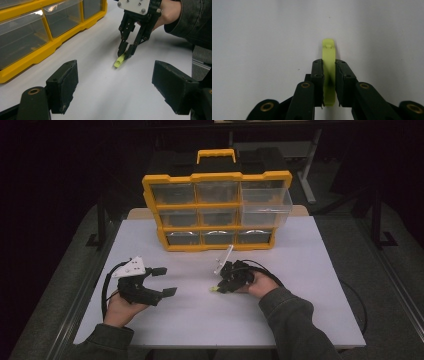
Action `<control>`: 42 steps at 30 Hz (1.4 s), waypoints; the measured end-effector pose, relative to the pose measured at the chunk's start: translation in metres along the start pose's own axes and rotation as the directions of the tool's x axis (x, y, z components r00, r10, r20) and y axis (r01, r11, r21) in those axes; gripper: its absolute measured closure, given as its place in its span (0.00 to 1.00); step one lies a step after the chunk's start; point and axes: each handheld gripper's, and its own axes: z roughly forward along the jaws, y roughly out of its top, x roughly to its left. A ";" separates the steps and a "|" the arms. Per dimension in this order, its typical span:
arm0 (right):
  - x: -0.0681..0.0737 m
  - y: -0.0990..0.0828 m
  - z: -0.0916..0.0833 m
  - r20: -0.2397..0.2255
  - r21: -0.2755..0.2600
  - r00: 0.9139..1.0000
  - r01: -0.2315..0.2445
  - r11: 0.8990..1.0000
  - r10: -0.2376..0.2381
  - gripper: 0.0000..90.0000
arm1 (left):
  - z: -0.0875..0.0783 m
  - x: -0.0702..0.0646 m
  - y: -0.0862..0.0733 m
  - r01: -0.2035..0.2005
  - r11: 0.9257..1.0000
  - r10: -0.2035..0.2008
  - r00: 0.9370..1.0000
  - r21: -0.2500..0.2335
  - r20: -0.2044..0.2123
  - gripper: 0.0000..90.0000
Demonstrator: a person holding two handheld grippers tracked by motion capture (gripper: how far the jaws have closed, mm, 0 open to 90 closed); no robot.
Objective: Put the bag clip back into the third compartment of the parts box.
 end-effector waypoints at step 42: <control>0.011 0.022 -0.086 -0.039 -0.153 0.999 -0.004 0.988 -0.002 0.85 | 0.001 -0.002 0.000 -0.009 1.000 0.009 1.000 0.008 0.001 0.23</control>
